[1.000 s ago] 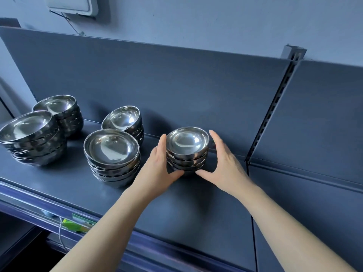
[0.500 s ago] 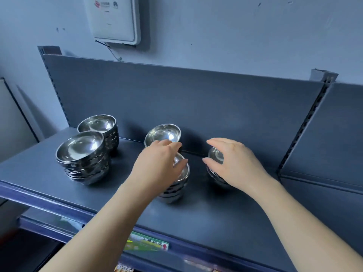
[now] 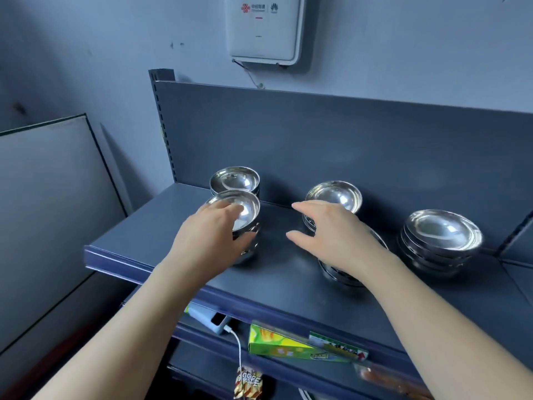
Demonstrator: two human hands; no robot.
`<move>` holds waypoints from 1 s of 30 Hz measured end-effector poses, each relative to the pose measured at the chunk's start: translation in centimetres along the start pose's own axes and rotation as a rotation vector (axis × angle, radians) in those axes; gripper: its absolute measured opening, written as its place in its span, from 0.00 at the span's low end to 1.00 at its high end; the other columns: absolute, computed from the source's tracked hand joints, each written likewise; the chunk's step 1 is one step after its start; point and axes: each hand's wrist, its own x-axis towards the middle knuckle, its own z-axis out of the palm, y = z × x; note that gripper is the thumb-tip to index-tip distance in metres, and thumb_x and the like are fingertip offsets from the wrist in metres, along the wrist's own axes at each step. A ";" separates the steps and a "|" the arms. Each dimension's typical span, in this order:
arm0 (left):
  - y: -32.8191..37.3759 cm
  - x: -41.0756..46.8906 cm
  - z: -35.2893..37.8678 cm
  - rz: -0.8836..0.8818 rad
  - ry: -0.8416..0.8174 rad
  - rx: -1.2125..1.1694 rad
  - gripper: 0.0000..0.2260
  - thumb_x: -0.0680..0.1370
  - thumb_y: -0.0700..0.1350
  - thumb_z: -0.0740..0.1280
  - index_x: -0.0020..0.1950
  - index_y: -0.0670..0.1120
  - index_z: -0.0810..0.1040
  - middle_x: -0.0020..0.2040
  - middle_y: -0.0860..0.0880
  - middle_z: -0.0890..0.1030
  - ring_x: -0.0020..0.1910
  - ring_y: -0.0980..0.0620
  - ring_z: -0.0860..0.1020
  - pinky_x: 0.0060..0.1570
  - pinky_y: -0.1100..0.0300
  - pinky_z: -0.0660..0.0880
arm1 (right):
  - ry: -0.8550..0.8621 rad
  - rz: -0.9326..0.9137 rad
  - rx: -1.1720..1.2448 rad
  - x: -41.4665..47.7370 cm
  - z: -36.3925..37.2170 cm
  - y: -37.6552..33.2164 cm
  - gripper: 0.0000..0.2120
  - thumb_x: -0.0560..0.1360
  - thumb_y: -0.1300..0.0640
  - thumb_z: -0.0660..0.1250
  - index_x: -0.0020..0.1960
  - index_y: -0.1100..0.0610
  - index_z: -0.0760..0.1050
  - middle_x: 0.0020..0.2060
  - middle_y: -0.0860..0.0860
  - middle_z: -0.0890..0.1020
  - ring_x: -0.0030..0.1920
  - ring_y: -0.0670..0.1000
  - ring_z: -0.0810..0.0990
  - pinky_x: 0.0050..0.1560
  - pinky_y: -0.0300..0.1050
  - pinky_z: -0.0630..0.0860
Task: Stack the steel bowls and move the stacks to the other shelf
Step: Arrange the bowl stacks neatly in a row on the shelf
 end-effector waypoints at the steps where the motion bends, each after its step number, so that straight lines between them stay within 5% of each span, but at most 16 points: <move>1: -1.1 0.0 0.0 -0.028 -0.017 -0.003 0.22 0.75 0.58 0.66 0.67 0.52 0.72 0.60 0.53 0.76 0.59 0.48 0.73 0.50 0.55 0.73 | -0.018 -0.002 0.005 0.5 0.5 -0.5 0.21 0.77 0.46 0.65 0.65 0.58 0.73 0.63 0.51 0.78 0.61 0.53 0.76 0.59 0.52 0.75; 8: -5.7 0.9 1.1 -0.178 -0.194 -0.130 0.29 0.70 0.60 0.72 0.66 0.51 0.68 0.59 0.50 0.76 0.58 0.50 0.73 0.50 0.58 0.68 | -0.094 -0.065 0.118 4.5 3.4 -2.6 0.24 0.76 0.48 0.68 0.67 0.57 0.70 0.62 0.53 0.76 0.61 0.56 0.75 0.60 0.53 0.73; 14: -7.2 2.2 2.4 -0.226 -0.235 -0.308 0.27 0.67 0.56 0.76 0.59 0.50 0.70 0.52 0.52 0.79 0.53 0.50 0.77 0.49 0.55 0.73 | -0.138 -0.043 0.269 6.5 6.2 -2.8 0.24 0.72 0.47 0.72 0.66 0.51 0.71 0.54 0.47 0.79 0.50 0.48 0.76 0.45 0.43 0.71; 17: -7.7 2.5 2.6 -0.183 -0.215 -0.379 0.27 0.65 0.55 0.77 0.58 0.51 0.69 0.49 0.54 0.80 0.50 0.52 0.78 0.51 0.53 0.75 | -0.112 0.007 0.354 6.6 6.7 -2.7 0.22 0.69 0.47 0.75 0.61 0.47 0.74 0.51 0.44 0.82 0.50 0.47 0.80 0.50 0.47 0.78; 25: -8.8 2.0 3.3 -0.058 -0.110 -0.585 0.29 0.65 0.47 0.79 0.60 0.54 0.69 0.49 0.61 0.78 0.50 0.58 0.78 0.54 0.58 0.76 | -0.028 0.105 0.457 6.1 8.0 -3.2 0.28 0.62 0.52 0.78 0.60 0.43 0.73 0.49 0.41 0.83 0.54 0.45 0.80 0.59 0.51 0.77; 30: -9.7 2.0 4.7 -0.020 -0.121 -0.692 0.29 0.65 0.47 0.79 0.59 0.59 0.66 0.54 0.60 0.77 0.54 0.57 0.77 0.50 0.63 0.72 | 0.050 0.100 0.406 5.5 8.1 -3.9 0.37 0.65 0.54 0.78 0.70 0.43 0.68 0.55 0.39 0.80 0.55 0.43 0.77 0.53 0.35 0.72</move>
